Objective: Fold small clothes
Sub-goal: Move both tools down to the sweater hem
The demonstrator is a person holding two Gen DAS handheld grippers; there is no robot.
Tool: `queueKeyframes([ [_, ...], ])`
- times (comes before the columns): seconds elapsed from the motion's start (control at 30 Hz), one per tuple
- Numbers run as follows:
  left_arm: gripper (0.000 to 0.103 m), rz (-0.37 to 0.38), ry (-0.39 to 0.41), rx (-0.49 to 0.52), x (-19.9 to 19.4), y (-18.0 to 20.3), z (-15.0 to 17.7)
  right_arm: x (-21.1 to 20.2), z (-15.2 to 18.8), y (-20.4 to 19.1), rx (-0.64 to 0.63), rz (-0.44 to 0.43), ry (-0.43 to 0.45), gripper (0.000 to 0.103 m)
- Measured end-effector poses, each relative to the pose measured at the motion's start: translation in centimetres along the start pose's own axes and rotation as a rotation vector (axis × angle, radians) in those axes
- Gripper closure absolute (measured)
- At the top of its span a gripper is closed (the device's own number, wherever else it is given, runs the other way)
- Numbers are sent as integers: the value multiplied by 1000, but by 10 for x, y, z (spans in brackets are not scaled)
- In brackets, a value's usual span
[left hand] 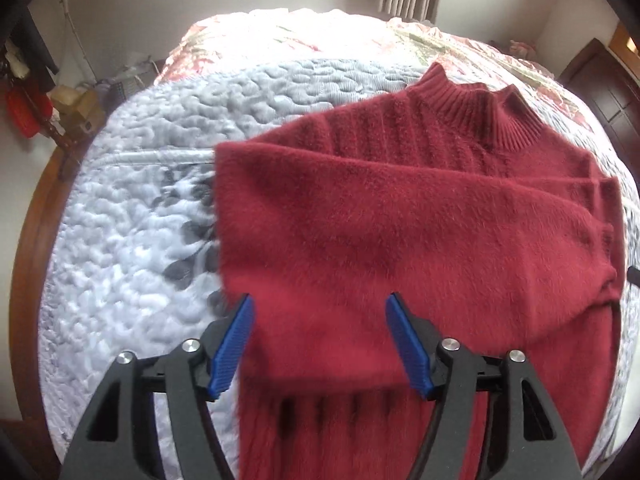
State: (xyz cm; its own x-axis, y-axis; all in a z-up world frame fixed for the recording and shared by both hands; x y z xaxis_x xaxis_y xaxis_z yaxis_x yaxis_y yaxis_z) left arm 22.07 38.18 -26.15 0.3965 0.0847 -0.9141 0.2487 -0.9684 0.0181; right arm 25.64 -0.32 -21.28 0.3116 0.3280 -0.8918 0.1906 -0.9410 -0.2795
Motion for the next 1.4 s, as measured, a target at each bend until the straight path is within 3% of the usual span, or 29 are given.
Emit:
queueKeyframes([
  [0.13,31,-13,-30,14,-27,-19,46,-22,42,7,-8,2,-31,81],
  [0.27,31,-21,-84,11,-46,-34,103,-39,96,11,-2,9,-83,70],
  [0.4,28,-21,-148,29,-63,-39,166,-52,159,16,15,2,-149,68],
  [0.53,28,-16,-209,28,-72,-52,214,-62,218,24,33,6,-211,64],
  [0.8,28,-5,-320,-1,-70,-56,297,-62,297,32,78,-29,-321,58],
  [1.0,29,-5,-326,1,-68,-50,321,-64,315,27,41,-43,-327,56],
  [1.17,34,76,-362,-18,-75,-24,340,-57,324,9,16,-89,-346,56],
  [1.3,45,75,-360,-23,-75,-15,349,-51,323,0,29,-120,-339,57],
  [1.4,58,66,-358,-31,-76,-10,352,-47,326,-6,-23,-101,-342,65],
])
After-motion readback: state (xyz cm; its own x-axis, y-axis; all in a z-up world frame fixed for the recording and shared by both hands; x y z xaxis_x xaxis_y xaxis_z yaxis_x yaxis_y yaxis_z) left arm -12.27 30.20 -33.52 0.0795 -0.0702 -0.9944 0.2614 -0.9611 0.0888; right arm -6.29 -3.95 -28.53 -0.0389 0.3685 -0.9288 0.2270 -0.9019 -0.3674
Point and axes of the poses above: each gripper's, at about its wrist camera, not at the fingertips, and x roughly the way its jaws point, y to its right, z to its underside, the point moved 9 cm from there along x, roughly the way its jaws point, and after that the axes turned 4 degrees about -x, right-handed, at the moved point
